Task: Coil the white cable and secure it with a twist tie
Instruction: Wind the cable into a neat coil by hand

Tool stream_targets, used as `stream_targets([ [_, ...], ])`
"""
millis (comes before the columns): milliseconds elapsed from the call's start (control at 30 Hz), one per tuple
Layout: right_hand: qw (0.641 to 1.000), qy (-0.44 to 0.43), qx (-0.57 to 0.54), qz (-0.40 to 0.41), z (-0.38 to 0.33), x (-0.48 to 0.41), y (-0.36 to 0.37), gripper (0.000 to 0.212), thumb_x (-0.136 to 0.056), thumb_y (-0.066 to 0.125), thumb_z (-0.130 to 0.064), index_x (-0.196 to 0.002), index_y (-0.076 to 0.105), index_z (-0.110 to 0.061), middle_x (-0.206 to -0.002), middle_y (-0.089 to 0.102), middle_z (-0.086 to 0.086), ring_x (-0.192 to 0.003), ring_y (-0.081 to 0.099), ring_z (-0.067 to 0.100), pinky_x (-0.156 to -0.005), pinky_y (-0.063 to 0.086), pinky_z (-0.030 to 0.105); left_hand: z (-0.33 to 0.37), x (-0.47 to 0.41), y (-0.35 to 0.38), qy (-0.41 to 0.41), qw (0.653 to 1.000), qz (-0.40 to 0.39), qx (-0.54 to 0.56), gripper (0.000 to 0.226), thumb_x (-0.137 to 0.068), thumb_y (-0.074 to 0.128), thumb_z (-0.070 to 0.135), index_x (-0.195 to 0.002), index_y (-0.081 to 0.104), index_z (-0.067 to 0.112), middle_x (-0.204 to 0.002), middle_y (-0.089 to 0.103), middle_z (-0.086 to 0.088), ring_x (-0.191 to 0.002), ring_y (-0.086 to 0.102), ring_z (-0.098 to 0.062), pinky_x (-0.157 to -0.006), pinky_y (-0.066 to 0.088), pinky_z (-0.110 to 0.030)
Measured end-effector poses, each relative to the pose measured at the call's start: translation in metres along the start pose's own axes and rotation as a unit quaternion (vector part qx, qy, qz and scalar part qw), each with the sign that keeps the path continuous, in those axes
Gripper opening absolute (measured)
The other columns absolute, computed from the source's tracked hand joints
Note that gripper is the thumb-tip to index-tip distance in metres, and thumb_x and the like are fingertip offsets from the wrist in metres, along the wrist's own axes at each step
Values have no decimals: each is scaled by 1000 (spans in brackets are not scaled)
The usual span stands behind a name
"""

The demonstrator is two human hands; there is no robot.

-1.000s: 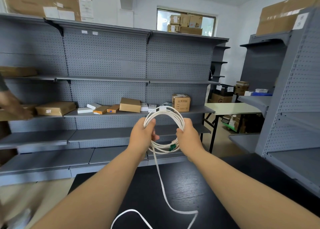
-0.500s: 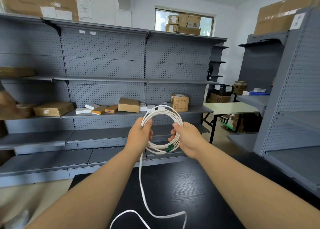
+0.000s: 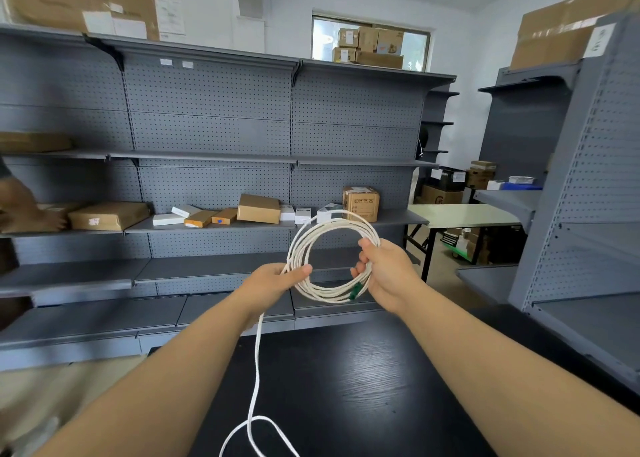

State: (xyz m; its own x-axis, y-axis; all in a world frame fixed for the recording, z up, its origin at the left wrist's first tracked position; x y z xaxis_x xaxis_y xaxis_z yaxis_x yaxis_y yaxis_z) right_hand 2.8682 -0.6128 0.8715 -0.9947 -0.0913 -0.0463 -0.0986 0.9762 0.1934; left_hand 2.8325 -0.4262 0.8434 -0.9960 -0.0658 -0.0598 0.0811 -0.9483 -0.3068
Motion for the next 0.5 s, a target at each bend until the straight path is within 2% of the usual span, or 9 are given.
stream_targets([
  [67, 1000, 7, -16, 6, 1, 0, 0, 14, -99, 44, -16, -89, 54, -12, -67, 37, 4, -58, 37, 13, -62, 47, 29, 1, 0, 6, 10, 1000, 13, 25, 36, -86, 55, 51, -62, 65, 25, -45, 52, 19, -57, 40, -7, -58, 32, -25],
  [200, 998, 14, -54, 39, 7, -1, 4, 15, -99, 43, -16, -88, 53, -13, -69, 39, 4, -59, 41, 15, -66, 51, 32, 6, -1, 13, 20, 986, 94, 134, 35, -90, 54, 43, -64, 61, 21, -69, 59, 2, -66, 46, -15, -64, 35, -29],
  [400, 992, -34, -33, 115, 9, 1, 9, 20, -100, 39, -20, -82, 46, -16, -68, 44, 3, -57, 51, 16, -83, 51, 45, 19, 0, 25, 21, 945, 198, 259, 23, -97, 45, 34, -89, 57, 15, -70, 66, 0, -59, 59, -15, -56, 43, -28],
  [500, 988, -44, -42, 140, 9, 2, 6, 21, -100, 37, -21, -81, 45, -17, -68, 45, 2, -59, 52, 16, -80, 52, 43, 21, 0, 30, 16, 929, 209, 306, 21, -95, 49, 33, -90, 57, 15, -68, 65, -3, -60, 60, -18, -68, 50, -37],
])
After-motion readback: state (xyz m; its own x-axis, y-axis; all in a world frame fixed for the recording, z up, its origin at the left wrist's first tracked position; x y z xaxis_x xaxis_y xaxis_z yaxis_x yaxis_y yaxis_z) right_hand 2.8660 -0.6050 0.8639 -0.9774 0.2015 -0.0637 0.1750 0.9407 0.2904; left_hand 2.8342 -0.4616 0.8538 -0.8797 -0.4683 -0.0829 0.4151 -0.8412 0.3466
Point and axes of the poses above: each hand's wrist, its own x-axis away from the middle knuckle, its own y-axis out of the palm, z = x × y, the point moved 7 cm from there along -x, towards the middle knuckle
